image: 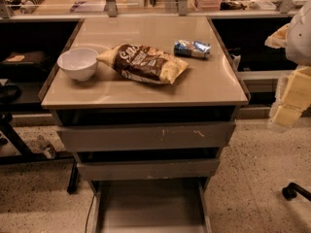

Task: Place brown chip bag into bottom drawer

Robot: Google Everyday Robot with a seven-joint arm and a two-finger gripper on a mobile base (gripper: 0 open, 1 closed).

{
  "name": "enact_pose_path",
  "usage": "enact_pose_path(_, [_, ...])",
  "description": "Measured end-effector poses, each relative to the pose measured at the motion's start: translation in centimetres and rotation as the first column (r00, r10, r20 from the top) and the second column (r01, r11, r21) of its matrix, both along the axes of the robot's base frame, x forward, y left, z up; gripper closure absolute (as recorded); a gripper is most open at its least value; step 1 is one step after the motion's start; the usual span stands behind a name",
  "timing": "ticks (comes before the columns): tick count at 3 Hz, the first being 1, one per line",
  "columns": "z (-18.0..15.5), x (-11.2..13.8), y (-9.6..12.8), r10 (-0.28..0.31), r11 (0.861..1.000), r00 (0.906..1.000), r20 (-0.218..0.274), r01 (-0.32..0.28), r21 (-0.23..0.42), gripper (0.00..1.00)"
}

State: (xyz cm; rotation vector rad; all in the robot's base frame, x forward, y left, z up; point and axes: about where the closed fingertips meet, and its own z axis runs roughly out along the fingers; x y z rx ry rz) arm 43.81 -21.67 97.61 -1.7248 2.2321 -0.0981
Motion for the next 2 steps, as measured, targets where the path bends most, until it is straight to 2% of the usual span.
enact_pose_path(1, [0.0, 0.01, 0.01, 0.0, 1.0, 1.0, 0.0, 0.0, 0.0, 0.0])
enact_pose_path(2, [0.25, 0.92, 0.52, 0.016, 1.0, 0.9995, 0.029, -0.016, 0.015, 0.0])
